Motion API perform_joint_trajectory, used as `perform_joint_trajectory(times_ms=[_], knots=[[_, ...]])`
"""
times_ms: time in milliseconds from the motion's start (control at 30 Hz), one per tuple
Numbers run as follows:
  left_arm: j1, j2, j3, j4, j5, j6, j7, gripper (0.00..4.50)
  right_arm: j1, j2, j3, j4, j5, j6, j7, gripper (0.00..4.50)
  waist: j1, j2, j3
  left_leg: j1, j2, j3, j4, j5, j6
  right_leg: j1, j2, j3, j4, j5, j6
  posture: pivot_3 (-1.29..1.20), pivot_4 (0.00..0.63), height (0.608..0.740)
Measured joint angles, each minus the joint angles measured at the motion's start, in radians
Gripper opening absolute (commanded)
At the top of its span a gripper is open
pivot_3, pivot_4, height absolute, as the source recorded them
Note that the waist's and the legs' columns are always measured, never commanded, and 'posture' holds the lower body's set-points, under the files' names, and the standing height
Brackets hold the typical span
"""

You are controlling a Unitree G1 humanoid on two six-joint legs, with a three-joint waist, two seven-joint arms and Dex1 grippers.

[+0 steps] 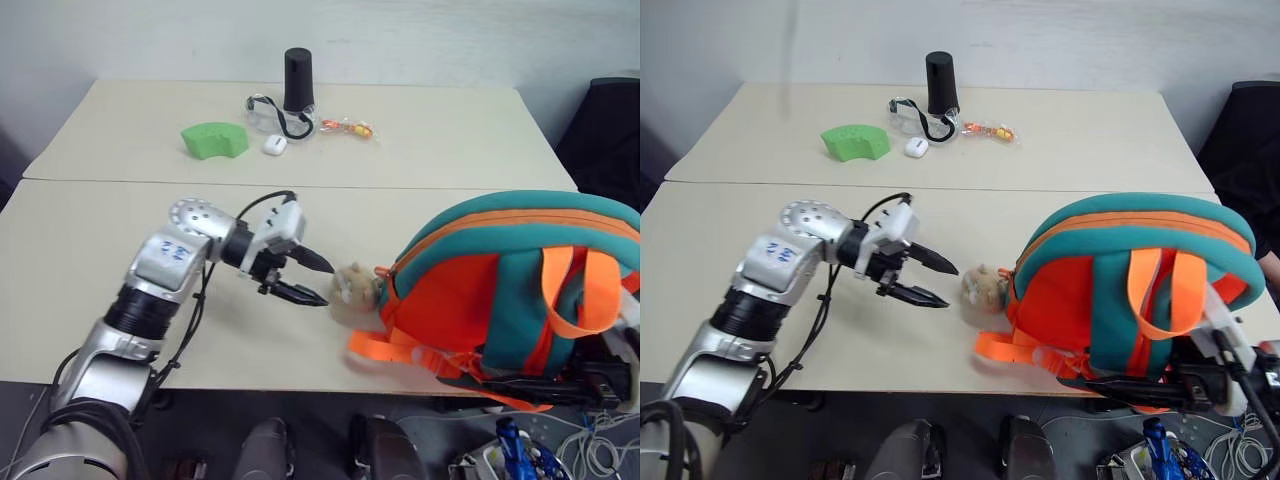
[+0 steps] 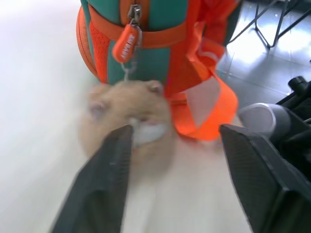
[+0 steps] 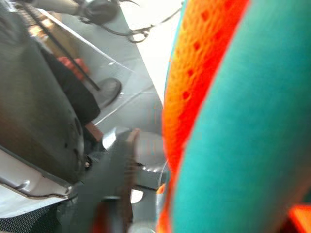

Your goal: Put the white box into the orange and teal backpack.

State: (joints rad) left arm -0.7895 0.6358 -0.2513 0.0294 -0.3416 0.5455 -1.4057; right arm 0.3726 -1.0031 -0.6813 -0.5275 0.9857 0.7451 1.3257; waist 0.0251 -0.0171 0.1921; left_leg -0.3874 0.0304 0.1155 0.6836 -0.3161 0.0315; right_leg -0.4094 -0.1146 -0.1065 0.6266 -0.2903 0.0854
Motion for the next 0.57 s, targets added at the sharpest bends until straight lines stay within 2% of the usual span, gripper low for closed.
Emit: perform_joint_trajectory(times_ms=[67, 133, 267, 467, 567], knots=[[0.025, 0.042, 0.038, -0.035, -0.034, 0.042, -0.006, 4.48, 0.068, 0.037, -0.078, -0.001, -0.002, 0.006, -0.015, 3.75, 0.003, 0.000, 0.000, 0.000, 0.000, 0.000, 0.000, 0.000, 0.000, 0.000, 0.000, 0.000, 0.000, 0.000, 0.000, 0.00, 0.150, 0.740], [0.039, 0.081, 0.066, -0.064, -0.058, 0.065, -0.008, 4.50, 0.138, 0.071, -0.146, -0.001, -0.018, 0.005, -0.016, 4.42, 0.005, 0.000, 0.000, 0.000, -0.001, 0.000, 0.000, 0.000, 0.001, 0.001, 0.000, 0.000, 0.000, 0.000, 0.000, 0.00, 0.150, 0.740], [0.067, 0.161, 0.120, -0.099, -0.108, 0.103, -0.028, 4.50, 0.275, 0.120, -0.310, 0.022, -0.028, 0.010, 0.011, 4.47, 0.002, 0.000, 0.000, 0.000, 0.000, 0.000, 0.000, -0.001, 0.000, 0.000, -0.001, 0.000, -0.001, 0.000, 0.000, 0.00, 0.150, 0.740], [0.048, 0.260, 0.272, -0.095, -0.223, 0.202, -0.031, 4.50, 0.391, 0.123, -0.672, 0.162, 0.035, 0.055, 0.076, 4.47, -0.001, 0.000, 0.000, 0.001, 0.001, 0.000, -0.002, -0.004, 0.002, 0.000, -0.001, 0.001, -0.002, -0.001, -0.001, 0.00, 0.150, 0.740], [0.012, 0.271, 0.332, -0.097, -0.277, 0.250, -0.003, 4.50, 0.390, 0.117, -0.722, 0.208, 0.045, 0.061, 0.078, 4.47, -0.001, 0.000, 0.000, 0.001, 0.001, 0.000, -0.002, -0.005, 0.001, 0.001, -0.001, 0.001, -0.002, -0.001, -0.001, 0.00, 0.150, 0.740]])
